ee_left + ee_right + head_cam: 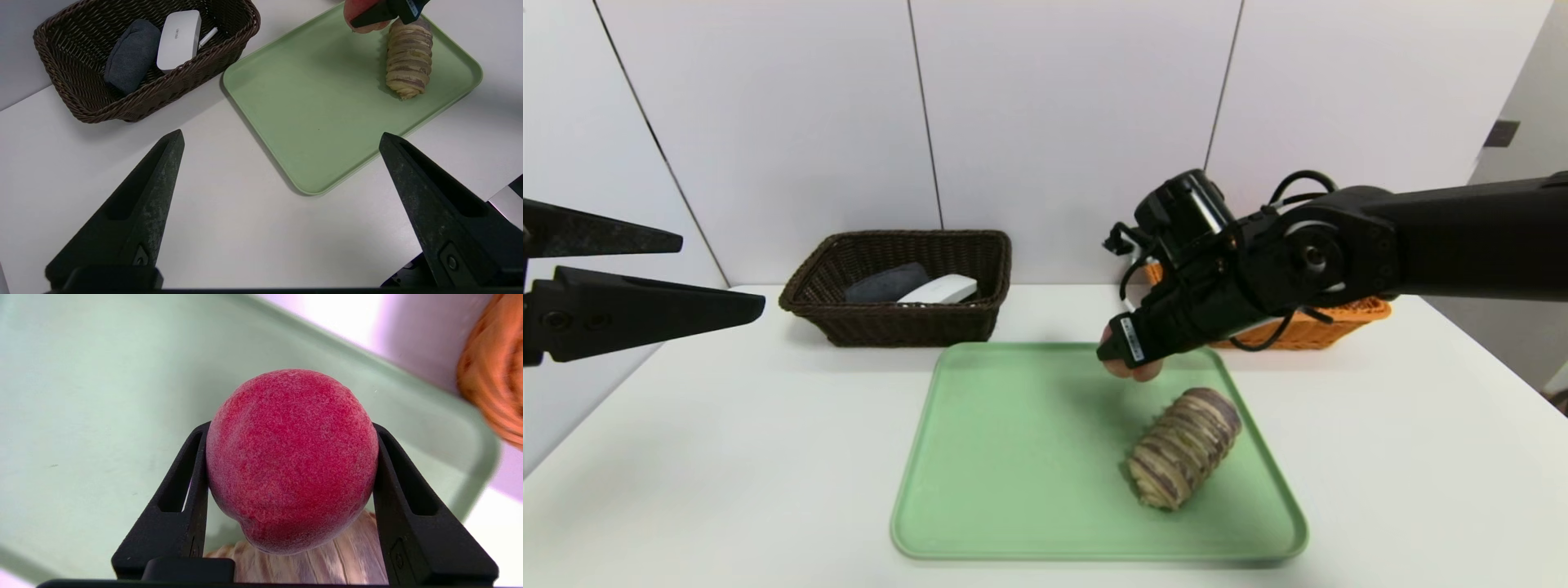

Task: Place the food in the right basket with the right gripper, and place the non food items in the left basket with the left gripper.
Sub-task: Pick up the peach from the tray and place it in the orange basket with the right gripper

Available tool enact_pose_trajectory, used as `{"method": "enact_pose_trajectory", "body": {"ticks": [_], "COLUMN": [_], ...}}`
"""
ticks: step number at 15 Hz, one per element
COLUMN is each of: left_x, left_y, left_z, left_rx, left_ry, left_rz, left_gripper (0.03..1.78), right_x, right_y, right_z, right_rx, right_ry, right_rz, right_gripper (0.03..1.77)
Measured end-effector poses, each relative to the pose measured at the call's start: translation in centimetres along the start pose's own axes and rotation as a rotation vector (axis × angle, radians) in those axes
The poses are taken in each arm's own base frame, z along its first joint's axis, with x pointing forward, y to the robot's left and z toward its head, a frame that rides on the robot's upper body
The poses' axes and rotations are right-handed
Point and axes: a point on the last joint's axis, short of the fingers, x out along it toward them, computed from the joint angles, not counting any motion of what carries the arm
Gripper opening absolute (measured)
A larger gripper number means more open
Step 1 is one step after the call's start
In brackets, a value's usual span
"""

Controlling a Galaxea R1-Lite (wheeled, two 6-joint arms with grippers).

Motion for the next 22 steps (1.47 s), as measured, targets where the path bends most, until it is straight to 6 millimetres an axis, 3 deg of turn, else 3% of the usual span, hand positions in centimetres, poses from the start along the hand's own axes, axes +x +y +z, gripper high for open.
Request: {"method": "enact_pose_trajectory", "body": {"ticks": [7, 11, 17, 22], "left_x": [-0.1, -0.2, -0.2, -0.1], "left_y": [0.0, 0.0, 0.0, 0.0], "left_z": [0.1, 0.1, 0.2, 0.2], "left_rx": [0.002, 0.003, 0.014, 0.013], "left_ry": [-0.007, -0.011, -0.017, -0.014], "left_rz": [0.001, 0.001, 0.001, 0.000], "left_gripper": [1.69, 1.69, 1.69, 1.69], "right_x": [-9.1, -11.8, -11.6, -7.3], "right_y": [0.1, -1.7, -6.9, -12.4], "right_z": [2.4, 2.9, 3.2, 3.4], "right_rx": [0.009, 0.047, 0.145, 0.237], "right_ry": [-0.251, -0.330, -0.350, -0.336], "right_rz": [0.022, -0.022, -0.168, -0.285], "right_gripper": [1.10, 1.10, 1.10, 1.10]}}
